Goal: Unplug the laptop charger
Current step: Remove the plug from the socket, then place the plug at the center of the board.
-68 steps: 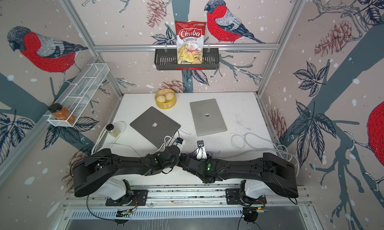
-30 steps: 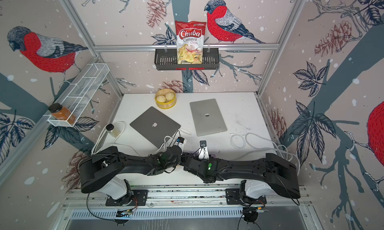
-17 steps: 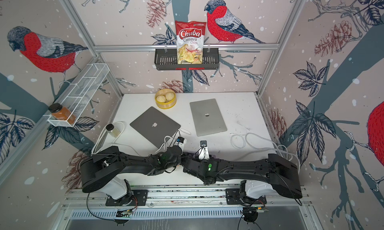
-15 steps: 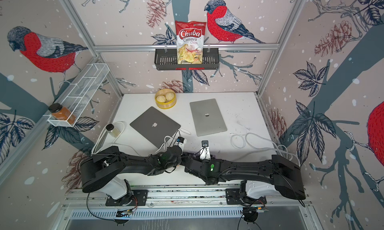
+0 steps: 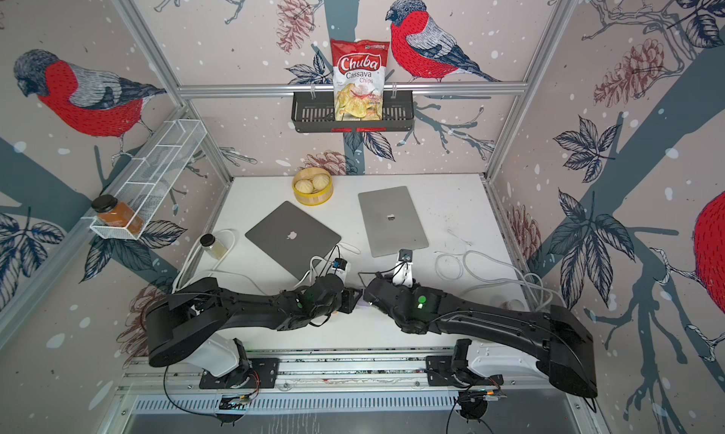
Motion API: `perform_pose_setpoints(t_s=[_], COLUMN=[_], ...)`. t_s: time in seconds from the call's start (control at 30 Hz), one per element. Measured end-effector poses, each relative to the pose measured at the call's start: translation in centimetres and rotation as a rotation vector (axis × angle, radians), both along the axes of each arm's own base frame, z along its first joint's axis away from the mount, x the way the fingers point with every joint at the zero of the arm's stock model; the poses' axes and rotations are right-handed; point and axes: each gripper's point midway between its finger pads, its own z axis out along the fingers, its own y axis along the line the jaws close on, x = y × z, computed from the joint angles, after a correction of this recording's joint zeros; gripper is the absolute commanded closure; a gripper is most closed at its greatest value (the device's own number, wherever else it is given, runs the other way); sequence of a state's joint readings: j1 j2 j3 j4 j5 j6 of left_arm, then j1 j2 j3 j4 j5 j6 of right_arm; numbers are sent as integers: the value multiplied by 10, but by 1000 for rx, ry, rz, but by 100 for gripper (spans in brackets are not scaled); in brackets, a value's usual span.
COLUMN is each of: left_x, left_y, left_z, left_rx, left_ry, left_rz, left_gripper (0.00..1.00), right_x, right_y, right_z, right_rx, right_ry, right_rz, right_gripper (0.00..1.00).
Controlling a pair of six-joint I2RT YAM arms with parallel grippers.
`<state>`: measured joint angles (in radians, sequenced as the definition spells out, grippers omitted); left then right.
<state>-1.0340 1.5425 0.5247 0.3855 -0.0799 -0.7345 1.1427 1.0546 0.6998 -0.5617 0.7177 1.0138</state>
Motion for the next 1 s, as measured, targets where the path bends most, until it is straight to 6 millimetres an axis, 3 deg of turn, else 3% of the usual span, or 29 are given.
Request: perform_pose_setpoints(t_s=[0.13, 0.23, 0.37, 0.57, 0.73, 1.0], left_x=[-2, -2, -1, 1, 2, 5], left_y=[0, -8, -23, -27, -22, -7], left_z=[4, 16, 38, 67, 89, 95], left_rx=[33, 33, 0, -41, -66, -30], left_ry=[-13, -41, -88, -158, -216, -243], left_rz=[-33, -69, -119, -145, -134, -100], left_gripper=[66, 65, 64, 63, 62, 61], right_x=[11, 16, 25, 34, 43, 54], right_y=[-41, -60, -65, -68, -75, -89], right_z=[3, -9, -34, -63, -70, -78], right_rx=[16, 9, -43, -108, -95, -69], right_ry=[10, 63, 162, 263, 281, 313], right_rz=[-59, -83, -94, -101, -122, -135], right_gripper=[79, 80, 81, 83, 83, 82])
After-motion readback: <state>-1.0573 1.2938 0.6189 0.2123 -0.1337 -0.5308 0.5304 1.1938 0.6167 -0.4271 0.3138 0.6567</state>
